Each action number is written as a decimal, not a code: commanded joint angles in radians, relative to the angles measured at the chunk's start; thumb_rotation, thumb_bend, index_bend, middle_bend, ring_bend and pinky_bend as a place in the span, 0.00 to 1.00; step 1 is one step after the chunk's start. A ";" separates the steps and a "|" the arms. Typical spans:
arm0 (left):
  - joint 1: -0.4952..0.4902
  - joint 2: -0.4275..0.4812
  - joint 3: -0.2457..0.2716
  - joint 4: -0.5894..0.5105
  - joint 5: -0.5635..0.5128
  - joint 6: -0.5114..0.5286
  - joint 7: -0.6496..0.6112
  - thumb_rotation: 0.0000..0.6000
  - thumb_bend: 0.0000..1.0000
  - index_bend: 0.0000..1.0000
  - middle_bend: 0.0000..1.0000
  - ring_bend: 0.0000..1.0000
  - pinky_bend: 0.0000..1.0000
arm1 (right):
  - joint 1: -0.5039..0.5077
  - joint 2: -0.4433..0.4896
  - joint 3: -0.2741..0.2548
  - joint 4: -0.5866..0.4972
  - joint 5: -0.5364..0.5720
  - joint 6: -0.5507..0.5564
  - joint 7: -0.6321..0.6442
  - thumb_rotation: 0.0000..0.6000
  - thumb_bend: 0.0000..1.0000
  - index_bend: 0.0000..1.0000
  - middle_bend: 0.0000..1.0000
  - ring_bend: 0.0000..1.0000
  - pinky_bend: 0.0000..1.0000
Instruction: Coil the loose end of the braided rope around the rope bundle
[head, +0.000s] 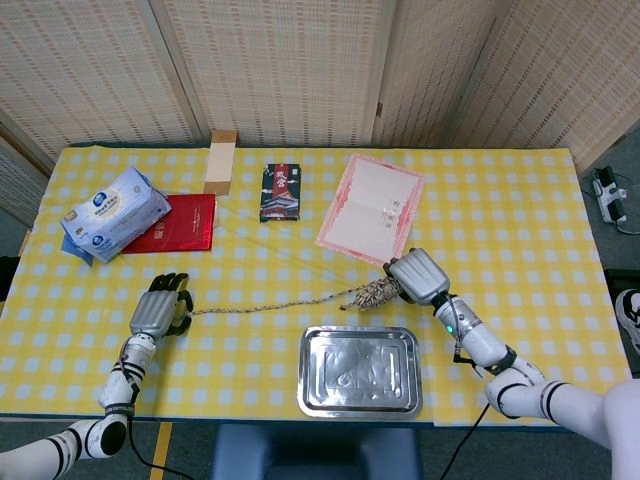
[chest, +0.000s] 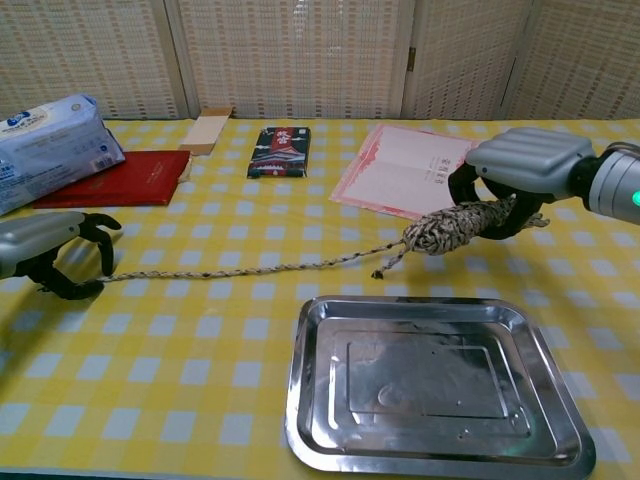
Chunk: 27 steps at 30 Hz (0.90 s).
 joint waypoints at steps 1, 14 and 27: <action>-0.001 -0.002 0.001 0.004 -0.001 -0.002 0.000 1.00 0.43 0.55 0.13 0.05 0.02 | 0.000 -0.002 0.000 0.002 0.001 -0.001 -0.001 1.00 0.57 0.75 0.56 0.65 0.51; -0.004 -0.011 0.005 0.029 -0.010 -0.015 -0.008 1.00 0.52 0.58 0.13 0.05 0.02 | -0.001 -0.002 0.002 -0.001 0.005 0.000 0.001 1.00 0.57 0.76 0.56 0.65 0.51; -0.002 0.043 -0.013 -0.050 0.053 0.043 -0.058 1.00 0.52 0.59 0.13 0.05 0.01 | -0.033 0.034 0.025 -0.062 -0.034 0.096 0.155 1.00 0.57 0.76 0.57 0.66 0.51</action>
